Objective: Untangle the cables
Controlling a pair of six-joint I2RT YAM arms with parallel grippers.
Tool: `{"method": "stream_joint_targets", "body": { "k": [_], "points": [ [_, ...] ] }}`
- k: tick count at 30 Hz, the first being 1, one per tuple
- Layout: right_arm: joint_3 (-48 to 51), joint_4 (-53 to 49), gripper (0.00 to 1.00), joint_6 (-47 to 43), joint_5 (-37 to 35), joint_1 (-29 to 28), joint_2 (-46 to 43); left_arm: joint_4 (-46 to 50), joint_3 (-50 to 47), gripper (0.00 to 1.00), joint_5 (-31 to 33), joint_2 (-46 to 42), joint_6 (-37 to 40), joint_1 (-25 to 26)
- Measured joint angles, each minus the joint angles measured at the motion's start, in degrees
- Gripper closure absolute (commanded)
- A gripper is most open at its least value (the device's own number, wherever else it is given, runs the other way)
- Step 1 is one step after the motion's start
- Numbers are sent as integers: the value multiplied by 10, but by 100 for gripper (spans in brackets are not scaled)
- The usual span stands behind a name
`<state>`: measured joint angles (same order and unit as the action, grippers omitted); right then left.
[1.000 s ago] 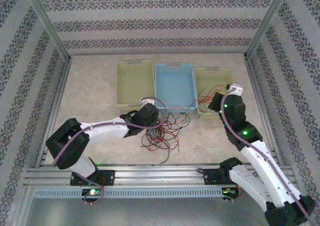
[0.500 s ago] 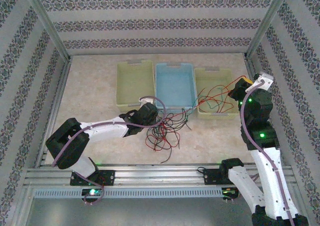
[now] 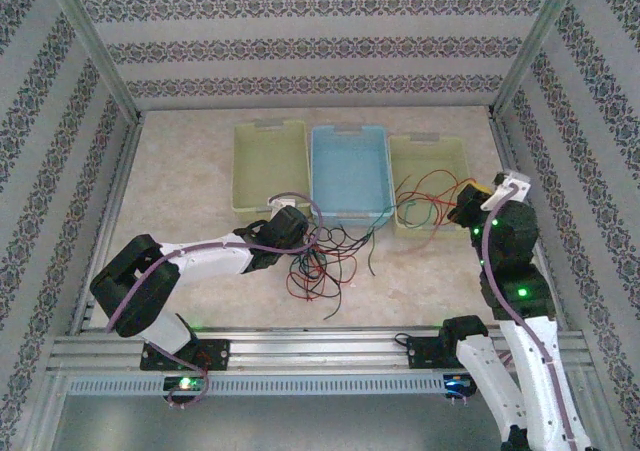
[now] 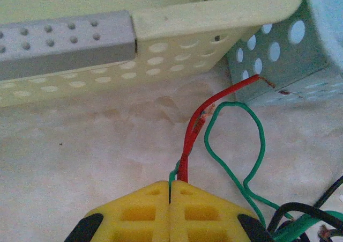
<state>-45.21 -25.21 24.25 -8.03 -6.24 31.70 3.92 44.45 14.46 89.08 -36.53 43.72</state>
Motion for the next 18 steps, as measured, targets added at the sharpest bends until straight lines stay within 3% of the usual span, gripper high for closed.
{"method": "stream_joint_targets", "body": {
  "k": [4, 9, 18],
  "points": [
    [5, -27, 100, -1, -45, 0, -16, 32, 1, 100, 37, 0, -27, -3],
    [-22, -37, 100, -12, -160, 0, -35, 86, 2, 100, 85, 0, -66, -16],
    [-39, -18, 100, -53, -355, 0, -68, 130, 2, 100, 118, -2, -100, -24]
  ]
}}
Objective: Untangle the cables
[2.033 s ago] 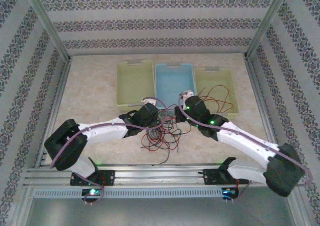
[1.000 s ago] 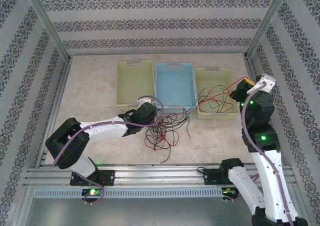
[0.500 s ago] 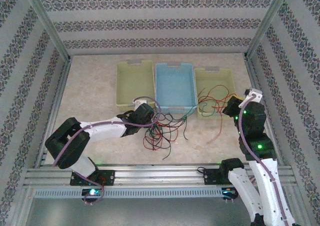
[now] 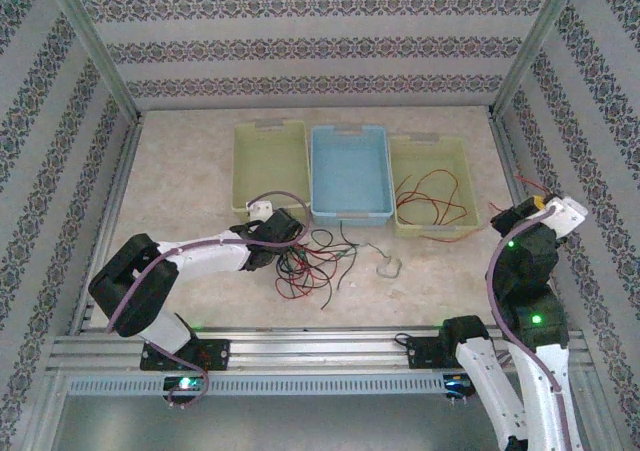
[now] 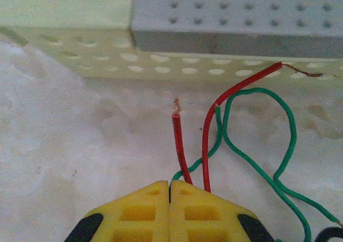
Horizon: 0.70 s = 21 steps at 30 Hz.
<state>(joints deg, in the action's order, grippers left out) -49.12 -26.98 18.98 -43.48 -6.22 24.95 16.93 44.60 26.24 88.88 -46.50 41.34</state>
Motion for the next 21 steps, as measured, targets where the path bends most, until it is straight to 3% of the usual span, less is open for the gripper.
{"method": "stream_joint_targets", "body": {
  "k": [3, 6, 10, 15, 21],
  "points": [
    [0, 10, 100, -16, -37, 0, -17, 9, 0, 100, 2, 0, -5, -8],
    [-7, 11, 100, -28, -24, 0, -20, 8, 0, 100, -2, 0, -3, -10],
    [-29, 15, 100, -33, 70, 0, 9, -13, -7, 100, -17, -6, 13, -10],
    [-90, 36, 100, -43, 187, 0, 110, -63, -24, 100, -53, -24, 32, -10],
    [-173, 90, 100, -71, 244, 0, 241, -85, -25, 100, -77, -24, 42, -9]
  ]
}}
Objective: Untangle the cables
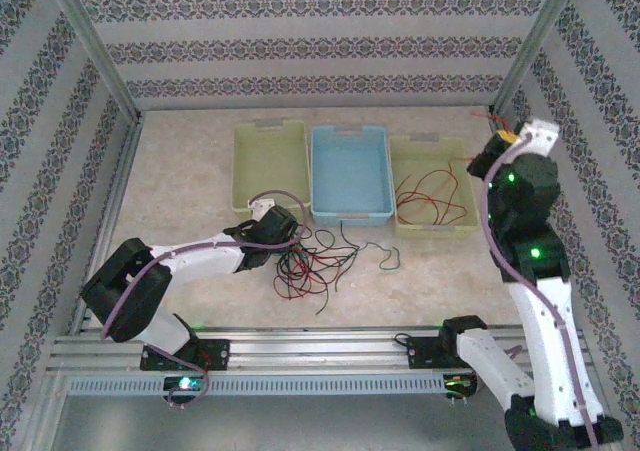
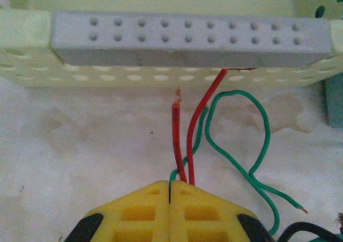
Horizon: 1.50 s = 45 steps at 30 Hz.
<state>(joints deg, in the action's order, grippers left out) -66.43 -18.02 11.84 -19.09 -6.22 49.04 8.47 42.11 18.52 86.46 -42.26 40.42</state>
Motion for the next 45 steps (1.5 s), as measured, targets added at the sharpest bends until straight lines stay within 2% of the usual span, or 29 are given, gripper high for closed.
{"method": "stream_joint_targets", "body": {
  "k": [8, 14, 18, 20, 22, 27, 31, 34, 37, 41, 45],
  "points": [
    [-13, 89, 100, -35, 3, 0, 142, -3, 0, 100, -5, 0, 3, 0],
    [54, 98, 100, -16, 10, 0, 213, -3, 0, 100, -8, 0, 10, 0],
    [96, 72, 79, 15, 25, 1, 250, -4, 0, 100, -13, 0, 16, 1],
    [106, 55, 59, 33, 32, 1, 274, -4, 1, 100, -16, 0, 18, 1],
    [115, 42, 49, 52, 36, 2, 286, -4, 3, 100, -18, 1, 19, 1],
    [148, 21, 44, 92, 31, 6, 259, -4, 6, 100, -23, 1, 24, 1],
    [174, 19, 44, 116, 34, 1, 174, -9, 6, 100, -30, 1, 31, 5],
    [186, 23, 45, 123, 74, -44, 112, -20, 6, 100, -40, 2, 35, 8],
    [209, 37, 45, 117, 141, -144, 82, -30, 6, 100, -50, 6, 39, 8],
    [249, 43, 47, 105, 229, -303, 89, -41, 6, 100, -58, 8, 43, 8],
    [276, 54, 47, 108, 281, -385, 127, -49, 6, 100, -65, 8, 44, 9]
  ]
}}
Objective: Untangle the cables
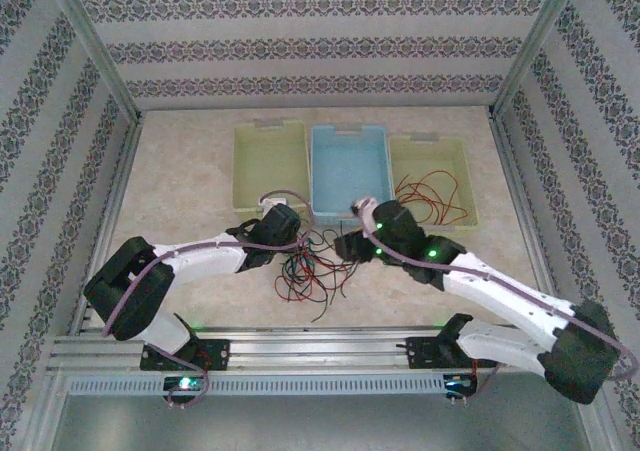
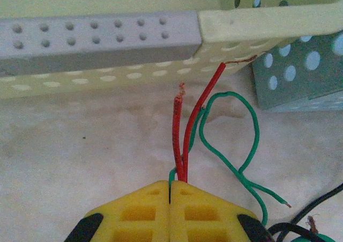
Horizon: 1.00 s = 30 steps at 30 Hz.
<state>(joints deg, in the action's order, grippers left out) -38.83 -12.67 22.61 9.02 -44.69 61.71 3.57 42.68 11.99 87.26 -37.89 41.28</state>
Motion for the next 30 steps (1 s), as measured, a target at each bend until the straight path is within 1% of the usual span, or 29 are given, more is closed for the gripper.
{"method": "stream_joint_targets", "body": {
  "k": [2, 6, 12, 20, 22, 23, 24, 25, 26, 27, 30],
  "points": [
    [1, 7, 46, -1, 11, -29, 34, -2, 0, 100, -2, 0, 0, 0],
    [-5, 21, 47, -5, 19, -58, 92, -3, 0, 100, -7, 0, 0, 0],
    [-49, 32, 47, -26, 13, -61, 170, -3, 0, 100, -10, 0, 0, 0],
    [-86, 40, 51, -47, 25, -61, 235, -3, 0, 100, -10, 0, 0, 0],
    [-87, 40, 59, -47, 27, -61, 243, -3, 0, 100, -10, 0, 0, 0],
    [-87, 40, 69, -47, 26, -61, 244, -3, 0, 100, -10, 0, 0, 0],
    [-87, 41, 81, -45, 26, -61, 245, -3, 0, 100, -10, 0, 0, 0],
    [-87, 42, 91, -47, 26, -61, 245, -3, 0, 100, -10, 0, 0, 0],
    [-87, 43, 98, -47, 24, -61, 245, -3, 0, 100, -10, 0, 0, 0],
    [-87, 44, 100, -46, 23, -61, 245, -3, 0, 100, -10, 0, 0, 0],
    [-86, 43, 100, -48, 8, -61, 236, -3, 0, 100, -10, 0, 0, 0]
  ]
}}
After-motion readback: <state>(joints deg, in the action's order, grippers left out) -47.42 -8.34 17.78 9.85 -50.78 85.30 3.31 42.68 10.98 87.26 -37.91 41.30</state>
